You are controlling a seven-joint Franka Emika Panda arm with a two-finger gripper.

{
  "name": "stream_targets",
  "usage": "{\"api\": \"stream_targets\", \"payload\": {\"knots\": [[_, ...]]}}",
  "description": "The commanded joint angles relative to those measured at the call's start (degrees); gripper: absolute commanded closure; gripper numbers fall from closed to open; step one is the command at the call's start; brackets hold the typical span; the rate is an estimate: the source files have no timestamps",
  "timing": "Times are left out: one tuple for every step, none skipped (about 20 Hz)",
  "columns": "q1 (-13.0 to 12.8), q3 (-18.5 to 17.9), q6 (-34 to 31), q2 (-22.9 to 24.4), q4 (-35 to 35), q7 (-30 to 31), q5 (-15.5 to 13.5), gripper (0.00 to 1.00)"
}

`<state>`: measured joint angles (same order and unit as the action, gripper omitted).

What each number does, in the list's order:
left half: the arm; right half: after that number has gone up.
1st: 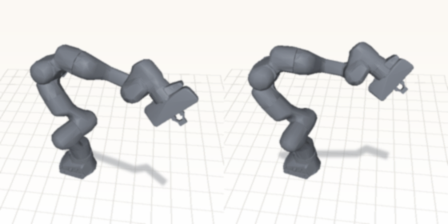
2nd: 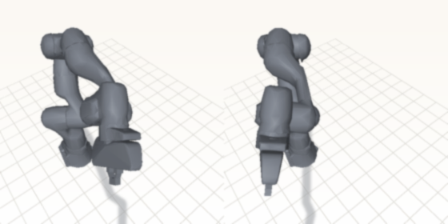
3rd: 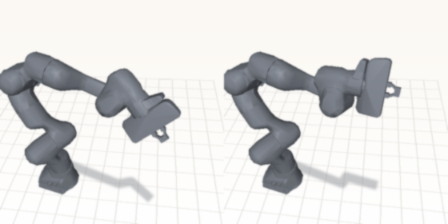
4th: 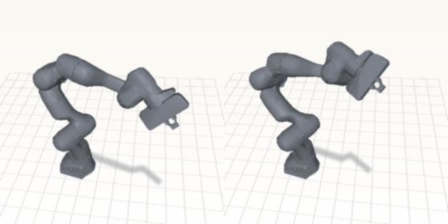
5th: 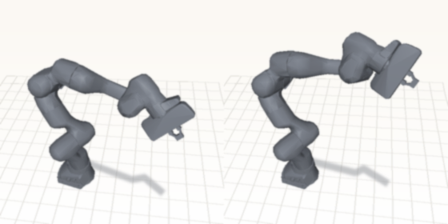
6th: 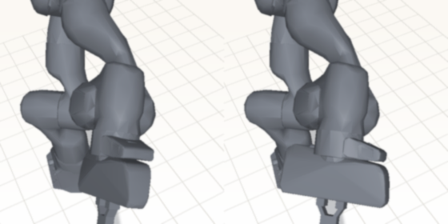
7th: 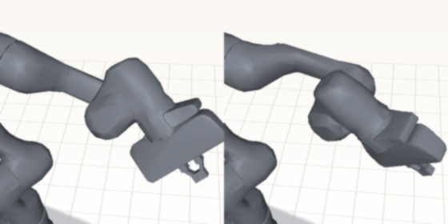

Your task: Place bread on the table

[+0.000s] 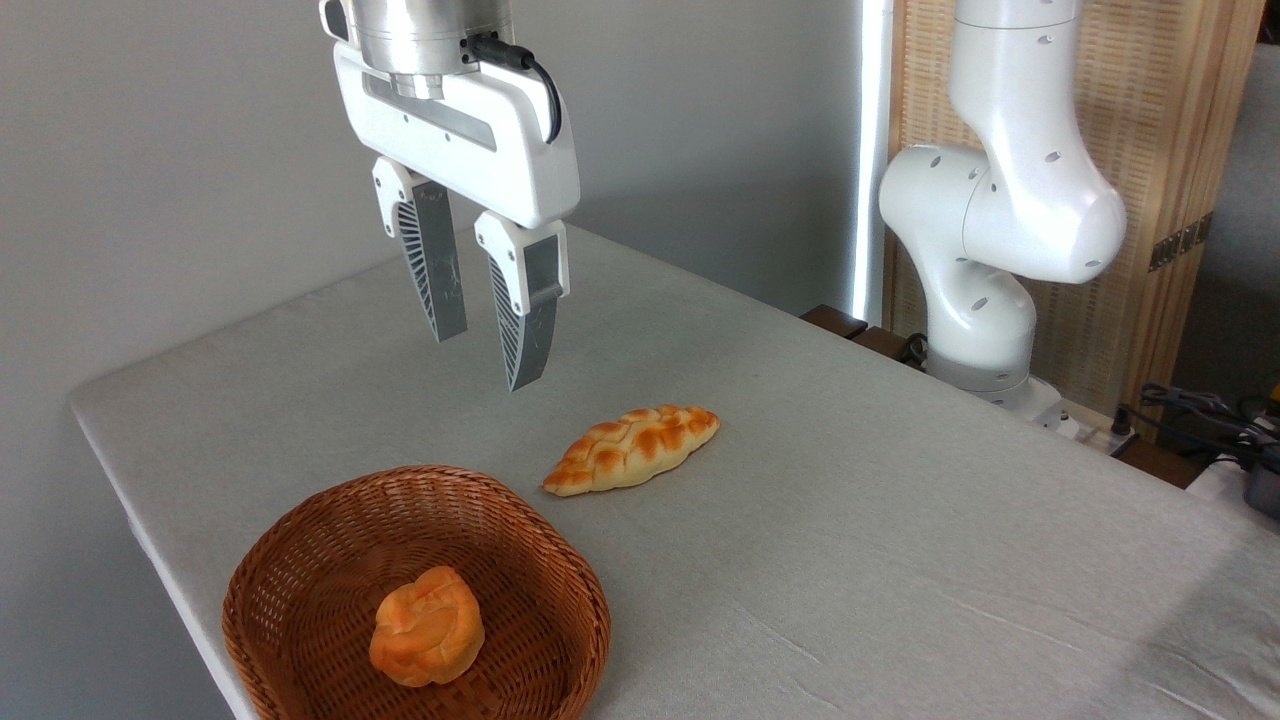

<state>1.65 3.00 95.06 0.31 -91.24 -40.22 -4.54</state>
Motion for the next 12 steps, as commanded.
{"api": "stream_targets", "payload": {"knots": [[0.1,0.7,-2.7,-0.5,1.3,-1.7,4.4,0.0],[0.0,0.8,-3.6,-0.5,1.3,-2.8,5.0,0.0],[0.0,0.8,-3.7,-0.5,1.3,-2.9,4.6,0.0],[0.0,0.8,-3.8,-0.5,1.3,-3.0,4.6,0.0],[0.0,0.8,-3.9,-0.5,1.3,-3.0,4.6,0.0],[0.0,0.8,-3.9,-0.5,1.3,-3.1,4.6,0.0],[0.0,0.7,-3.9,-0.5,1.3,-3.1,4.5,0.0],[0.0,0.6,-3.9,-0.5,1.3,-2.9,4.5,0.0],[0.0,0.3,-3.9,-0.4,1.3,-2.8,4.5,0.0],[0.0,0.3,-3.8,-0.4,1.4,-2.8,4.5,0.0],[0.0,0.2,-3.8,-0.4,1.3,-2.8,4.4,0.0],[0.0,0.2,-3.8,-0.4,1.3,-2.8,3.8,0.0]]}}
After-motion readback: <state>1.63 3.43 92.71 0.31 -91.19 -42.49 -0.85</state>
